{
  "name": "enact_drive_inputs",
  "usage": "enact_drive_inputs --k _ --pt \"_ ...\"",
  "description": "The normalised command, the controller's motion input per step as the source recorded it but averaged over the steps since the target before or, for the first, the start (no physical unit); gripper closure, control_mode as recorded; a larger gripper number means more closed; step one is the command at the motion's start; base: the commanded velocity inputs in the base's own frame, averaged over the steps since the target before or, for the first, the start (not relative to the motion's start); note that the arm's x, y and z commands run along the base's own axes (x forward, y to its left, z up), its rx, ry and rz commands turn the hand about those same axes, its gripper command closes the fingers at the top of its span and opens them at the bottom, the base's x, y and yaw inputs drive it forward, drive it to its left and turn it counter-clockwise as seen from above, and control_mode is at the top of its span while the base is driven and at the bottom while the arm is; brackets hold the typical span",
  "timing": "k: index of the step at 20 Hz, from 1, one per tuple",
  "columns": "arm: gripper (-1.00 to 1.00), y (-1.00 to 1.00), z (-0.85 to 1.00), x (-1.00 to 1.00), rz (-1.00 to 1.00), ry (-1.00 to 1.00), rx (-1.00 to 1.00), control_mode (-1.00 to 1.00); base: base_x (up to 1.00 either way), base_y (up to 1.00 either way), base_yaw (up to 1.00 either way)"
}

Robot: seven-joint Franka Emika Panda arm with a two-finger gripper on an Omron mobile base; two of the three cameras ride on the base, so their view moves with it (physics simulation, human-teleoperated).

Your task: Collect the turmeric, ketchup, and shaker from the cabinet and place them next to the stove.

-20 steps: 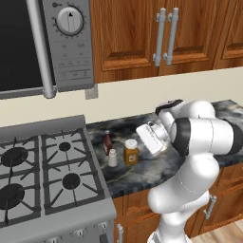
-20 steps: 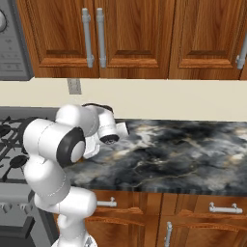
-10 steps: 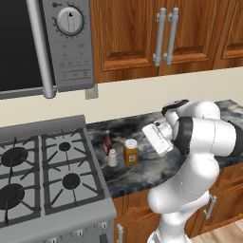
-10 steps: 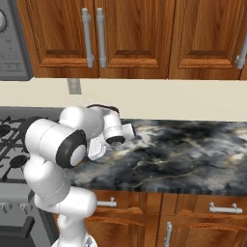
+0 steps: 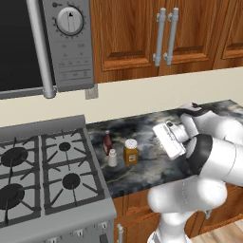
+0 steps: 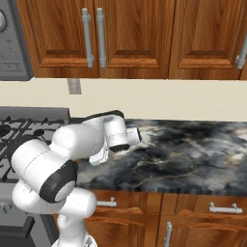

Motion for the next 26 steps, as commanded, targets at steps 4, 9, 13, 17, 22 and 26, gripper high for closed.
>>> enact_drive_inputs --k 4,9,13,17,22,26 --pt "-1.00 -0.14 0.49 -0.74 -0.10 -0.10 0.00 -1.00 0.00 0.00 0.00" --pt "-1.00 -0.09 0.50 -0.75 -0.14 -0.06 0.00 -1.00 0.00 0.00 0.00" --pt "-1.00 -0.02 0.58 -0.67 -0.17 -0.01 0.01 -1.00 0.00 0.00 0.00" --pt "-1.00 0.00 0.67 -0.57 -0.18 0.00 0.03 -1.00 0.00 0.00 0.00" --pt "-1.00 0.00 0.66 -0.48 -0.21 0.00 0.02 -1.00 0.00 0.00 0.00" --pt "-1.00 0.00 0.62 -0.61 -0.24 0.00 0.05 -1.00 0.00 0.00 0.00"
